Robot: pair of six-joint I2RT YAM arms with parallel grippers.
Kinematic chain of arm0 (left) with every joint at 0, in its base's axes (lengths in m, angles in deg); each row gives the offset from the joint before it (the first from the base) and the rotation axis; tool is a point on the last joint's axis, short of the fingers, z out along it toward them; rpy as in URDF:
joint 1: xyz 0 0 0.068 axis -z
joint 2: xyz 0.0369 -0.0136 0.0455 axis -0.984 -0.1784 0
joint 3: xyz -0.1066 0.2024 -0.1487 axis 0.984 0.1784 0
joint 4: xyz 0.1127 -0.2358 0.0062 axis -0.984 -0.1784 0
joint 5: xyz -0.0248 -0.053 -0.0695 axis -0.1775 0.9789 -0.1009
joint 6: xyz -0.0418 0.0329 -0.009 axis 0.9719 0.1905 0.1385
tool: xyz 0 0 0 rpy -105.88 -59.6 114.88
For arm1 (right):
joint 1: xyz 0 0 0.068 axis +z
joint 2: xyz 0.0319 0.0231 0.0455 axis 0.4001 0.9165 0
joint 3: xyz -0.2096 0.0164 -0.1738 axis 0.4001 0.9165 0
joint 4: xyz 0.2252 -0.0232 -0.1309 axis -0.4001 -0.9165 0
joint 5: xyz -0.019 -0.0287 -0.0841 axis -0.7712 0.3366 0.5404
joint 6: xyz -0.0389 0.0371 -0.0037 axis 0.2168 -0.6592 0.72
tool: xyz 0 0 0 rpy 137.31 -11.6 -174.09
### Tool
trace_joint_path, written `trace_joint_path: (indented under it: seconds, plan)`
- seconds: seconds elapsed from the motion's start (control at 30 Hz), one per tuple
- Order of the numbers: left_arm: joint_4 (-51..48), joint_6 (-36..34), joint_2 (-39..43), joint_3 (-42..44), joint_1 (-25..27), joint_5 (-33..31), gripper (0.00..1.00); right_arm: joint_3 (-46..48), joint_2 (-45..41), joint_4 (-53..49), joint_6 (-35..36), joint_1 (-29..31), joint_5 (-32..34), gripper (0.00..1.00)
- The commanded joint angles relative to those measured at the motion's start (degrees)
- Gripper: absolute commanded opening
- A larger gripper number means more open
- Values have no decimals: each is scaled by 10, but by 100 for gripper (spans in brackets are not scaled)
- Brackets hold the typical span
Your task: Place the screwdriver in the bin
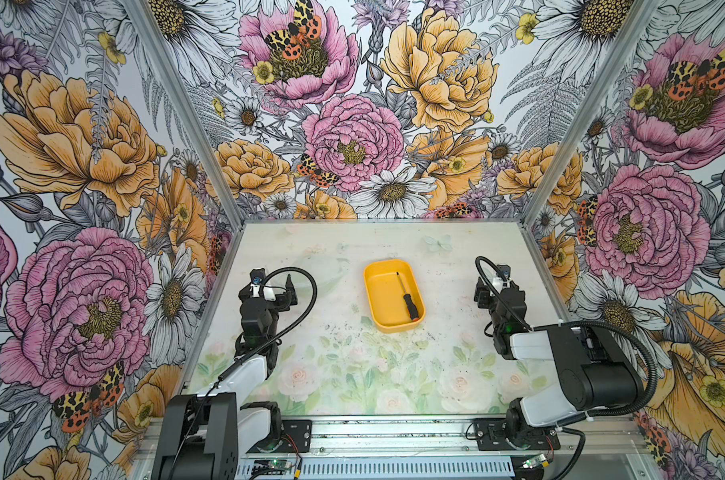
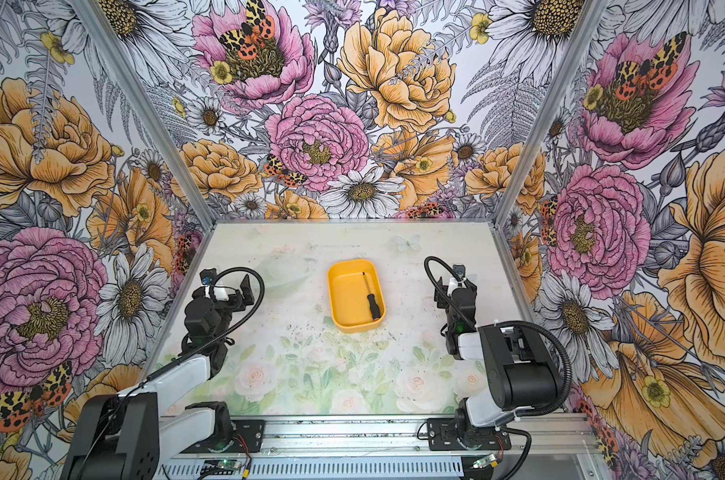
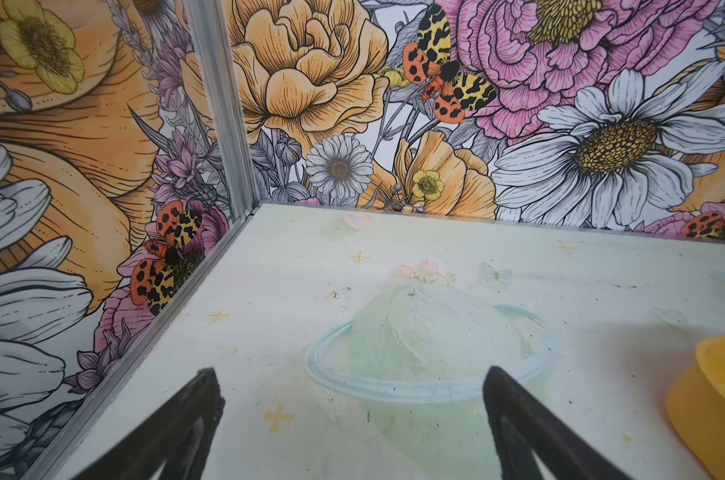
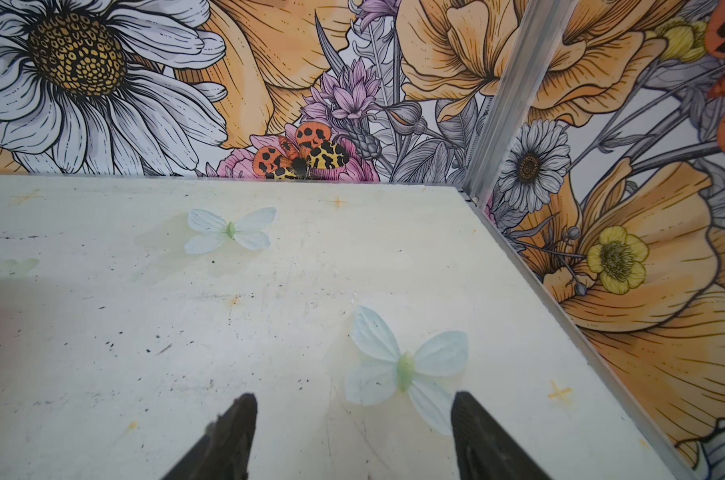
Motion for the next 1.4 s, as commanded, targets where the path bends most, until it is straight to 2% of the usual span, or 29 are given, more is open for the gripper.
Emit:
trace_joint_path:
  seconds: [0.0, 0.2, 0.43, 0.7, 0.87, 1.17, 1.37]
  plan:
    - [75, 1, -35, 7, -6, 38, 99, 5, 1, 25, -6, -3, -3, 75]
    - [160, 13, -137, -7, -6, 68, 99, 4, 1, 25, -6, -3, -3, 76]
    - [231, 10, -237, -20, -4, 70, 99, 4, 2, 24, -6, -3, -3, 76]
    - [130, 10, -228, -64, -2, 62, 99, -1, 2, 16, -7, -4, 2, 78]
    - [140, 15, -231, -61, -8, 71, 99, -10, 4, 1, -11, -3, 9, 88]
    - [139, 15, -231, -61, -9, 72, 99, -13, 5, -4, -12, -4, 9, 99]
    - [140, 11, -231, -62, -12, 95, 99, -14, 4, -6, -13, -6, 7, 99]
